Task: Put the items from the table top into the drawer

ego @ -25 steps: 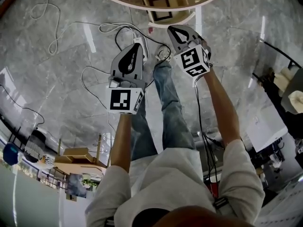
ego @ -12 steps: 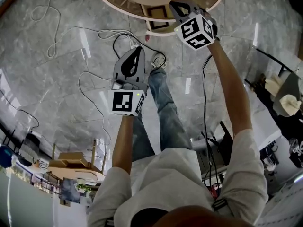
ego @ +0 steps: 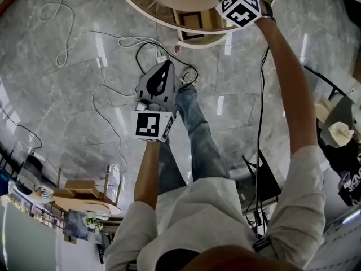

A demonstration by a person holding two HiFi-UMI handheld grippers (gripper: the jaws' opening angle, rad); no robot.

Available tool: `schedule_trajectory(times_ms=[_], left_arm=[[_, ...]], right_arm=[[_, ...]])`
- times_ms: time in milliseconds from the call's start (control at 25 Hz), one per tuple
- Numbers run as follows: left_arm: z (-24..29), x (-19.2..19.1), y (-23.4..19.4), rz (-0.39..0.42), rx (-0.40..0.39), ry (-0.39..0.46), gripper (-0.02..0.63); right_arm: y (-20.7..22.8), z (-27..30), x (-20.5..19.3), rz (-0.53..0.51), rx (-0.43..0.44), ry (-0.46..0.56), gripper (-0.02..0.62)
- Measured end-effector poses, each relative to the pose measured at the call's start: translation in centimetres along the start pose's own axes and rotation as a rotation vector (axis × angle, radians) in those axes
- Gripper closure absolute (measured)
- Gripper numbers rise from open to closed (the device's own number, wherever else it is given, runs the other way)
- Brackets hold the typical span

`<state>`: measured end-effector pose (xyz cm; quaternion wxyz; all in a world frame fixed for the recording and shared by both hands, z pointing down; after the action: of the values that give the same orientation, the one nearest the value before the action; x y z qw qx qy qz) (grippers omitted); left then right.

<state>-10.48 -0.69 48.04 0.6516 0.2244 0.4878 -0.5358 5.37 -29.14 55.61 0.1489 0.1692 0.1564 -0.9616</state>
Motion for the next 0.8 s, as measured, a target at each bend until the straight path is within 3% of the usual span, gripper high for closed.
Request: schedule_trajectory(times_ms=[200, 560, 800], left_arm=[[0.4, -0.2, -0.1, -0.009, 0.004, 0.001, 0.591], [1.3, -0.6, 0.3, 0.0, -0.016, -0.019, 0.591], [1.7, -0.4, 1.5, 0.029, -0.052, -0.03, 0.591]], right_arm=[[1.2, 2.0, -1.0, 0.002, 0.035, -0.084, 0.497], [1.0, 2.9, -2.1, 0.025, 0.072, -0.103, 0.526], [1.1, 0.2, -5.1, 0.13, -0.016, -0.027, 0.526]])
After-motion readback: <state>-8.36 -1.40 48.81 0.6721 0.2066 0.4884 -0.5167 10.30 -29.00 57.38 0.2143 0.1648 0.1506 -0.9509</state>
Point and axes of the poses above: the fingertips, and each gripper's own axes: z forward along the fingers, y to its right, x out of its top, the point moved 8 cm from there along -z, backward along the fingers, and after that the axes turned 12 degrees about z, right-handed, at the moved point
